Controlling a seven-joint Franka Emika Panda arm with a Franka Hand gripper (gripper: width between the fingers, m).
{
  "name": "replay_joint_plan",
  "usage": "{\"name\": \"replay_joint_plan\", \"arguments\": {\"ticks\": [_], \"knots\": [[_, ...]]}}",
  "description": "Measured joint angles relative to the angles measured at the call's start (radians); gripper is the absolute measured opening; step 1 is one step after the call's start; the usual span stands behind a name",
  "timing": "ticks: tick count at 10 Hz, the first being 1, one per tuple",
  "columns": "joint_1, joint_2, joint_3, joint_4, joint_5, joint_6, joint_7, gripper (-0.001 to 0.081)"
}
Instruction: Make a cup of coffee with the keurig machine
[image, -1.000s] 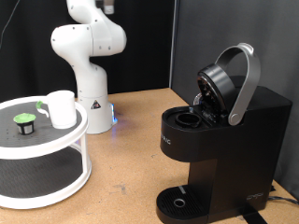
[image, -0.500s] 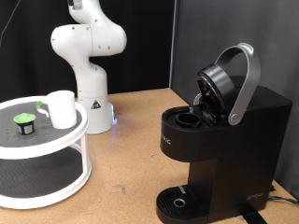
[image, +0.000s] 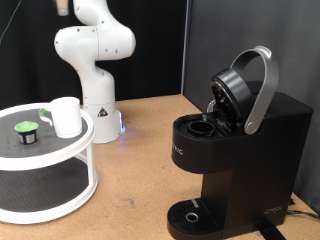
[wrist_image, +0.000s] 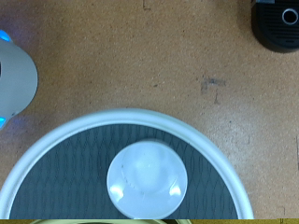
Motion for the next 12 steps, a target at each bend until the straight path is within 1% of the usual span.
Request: {"name": "replay_joint_plan", "arguments": {"ticks": [2, 5, 6, 8, 9, 10, 12], "knots": [[-0.007, 0.002, -0.063, 0.018, -0.028, 0.008, -0.06, 0.0805], [-0.008, 0.026, -0.134, 0.072, -0.062, 0.004, -0.118, 0.0805], [-0.008, 0.042, -0.147, 0.088, -0.074, 0.001, -0.121, 0.0805], [-0.008, 0.068, -0.16, 0.105, -0.085, -0.007, -0.122, 0.0805], [-0.008, 0.084, -0.165, 0.12, -0.085, -0.028, -0.122, 0.0805], [-0.008, 0.083, -0.165, 0.118, -0.085, -0.024, -0.122, 0.0805], [-0.001, 0.079, -0.17, 0.112, -0.085, -0.018, -0.2, 0.0805]]}}
